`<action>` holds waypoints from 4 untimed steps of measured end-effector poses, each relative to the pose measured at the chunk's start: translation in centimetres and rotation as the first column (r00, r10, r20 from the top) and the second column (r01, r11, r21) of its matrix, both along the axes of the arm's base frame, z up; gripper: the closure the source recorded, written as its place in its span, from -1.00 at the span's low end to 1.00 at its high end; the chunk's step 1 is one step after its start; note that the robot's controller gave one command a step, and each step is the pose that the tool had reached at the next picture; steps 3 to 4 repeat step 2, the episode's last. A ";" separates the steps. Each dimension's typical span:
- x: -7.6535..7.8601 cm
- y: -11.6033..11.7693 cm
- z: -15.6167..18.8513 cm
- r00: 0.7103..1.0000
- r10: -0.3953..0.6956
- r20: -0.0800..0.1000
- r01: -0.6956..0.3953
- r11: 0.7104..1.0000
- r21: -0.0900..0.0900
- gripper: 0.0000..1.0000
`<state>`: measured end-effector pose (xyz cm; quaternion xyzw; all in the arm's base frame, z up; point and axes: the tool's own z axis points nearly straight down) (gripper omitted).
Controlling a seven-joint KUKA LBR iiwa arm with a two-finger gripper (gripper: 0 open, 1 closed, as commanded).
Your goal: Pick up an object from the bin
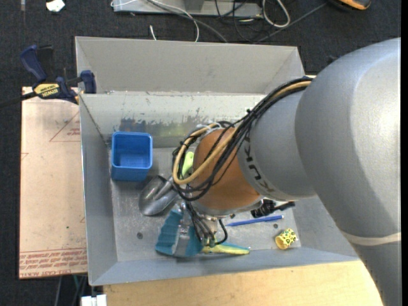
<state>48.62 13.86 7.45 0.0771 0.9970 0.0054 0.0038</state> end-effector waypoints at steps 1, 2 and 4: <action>0.0 0.0 0.0 1.000 -0.002 0.000 0.002 1.000 0.000 1.00; -0.3 -0.1 2.1 1.000 -0.002 -0.009 0.002 1.000 -0.002 1.00; -0.3 -0.1 2.1 1.000 -0.002 -0.009 0.002 1.000 -0.002 1.00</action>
Offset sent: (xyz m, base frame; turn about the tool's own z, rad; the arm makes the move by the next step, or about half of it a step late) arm 0.0000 -0.0001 0.1194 0.0020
